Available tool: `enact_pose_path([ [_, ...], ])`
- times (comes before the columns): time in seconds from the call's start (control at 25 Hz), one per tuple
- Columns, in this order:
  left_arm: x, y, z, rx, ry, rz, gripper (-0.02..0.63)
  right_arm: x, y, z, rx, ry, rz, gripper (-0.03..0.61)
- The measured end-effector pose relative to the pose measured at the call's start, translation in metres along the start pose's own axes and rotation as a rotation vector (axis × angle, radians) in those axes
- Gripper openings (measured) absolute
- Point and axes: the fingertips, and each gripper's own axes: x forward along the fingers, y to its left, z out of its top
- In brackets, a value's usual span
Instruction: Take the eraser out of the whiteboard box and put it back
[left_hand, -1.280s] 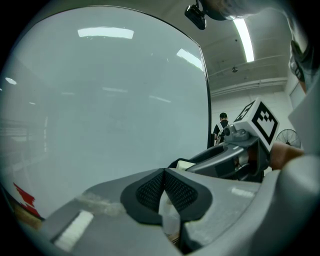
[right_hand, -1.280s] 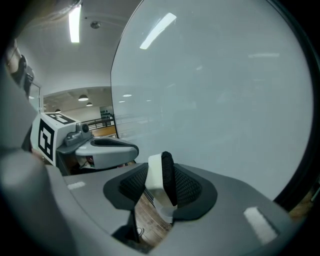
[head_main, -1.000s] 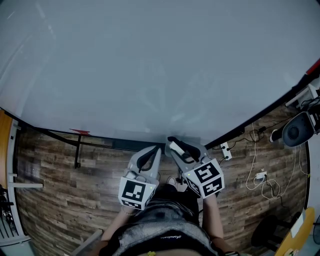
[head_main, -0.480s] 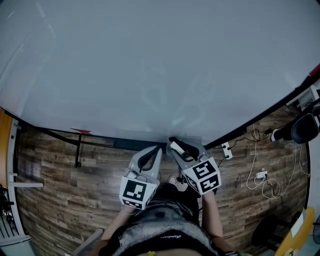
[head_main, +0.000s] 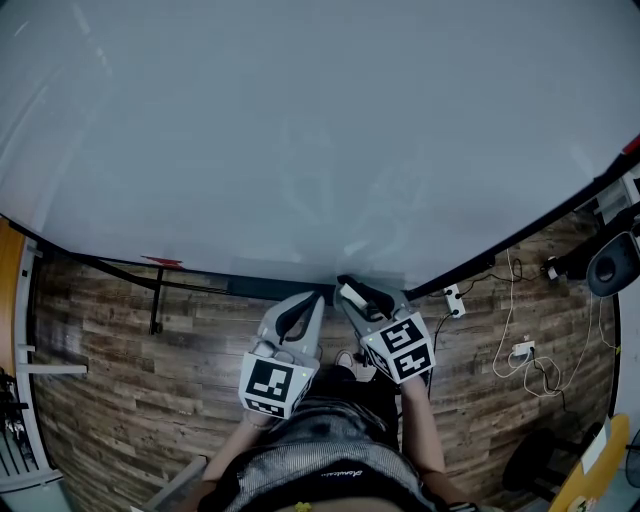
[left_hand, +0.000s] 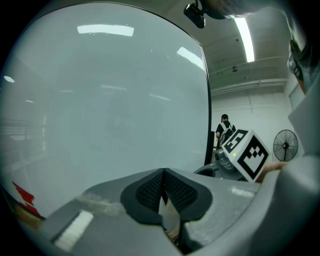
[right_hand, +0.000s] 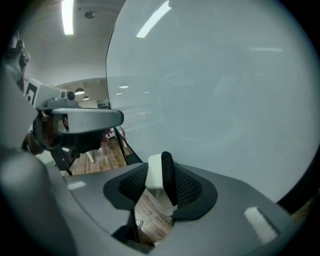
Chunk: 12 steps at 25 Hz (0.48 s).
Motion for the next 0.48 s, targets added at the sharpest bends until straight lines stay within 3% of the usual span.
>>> enact_pose_path([
  [0.48,0.002,-0.003,-0.004,-0.010,0.009,-0.004,0.000,0.013,-0.004,-0.020,-0.006,0.037,0.001,0.161],
])
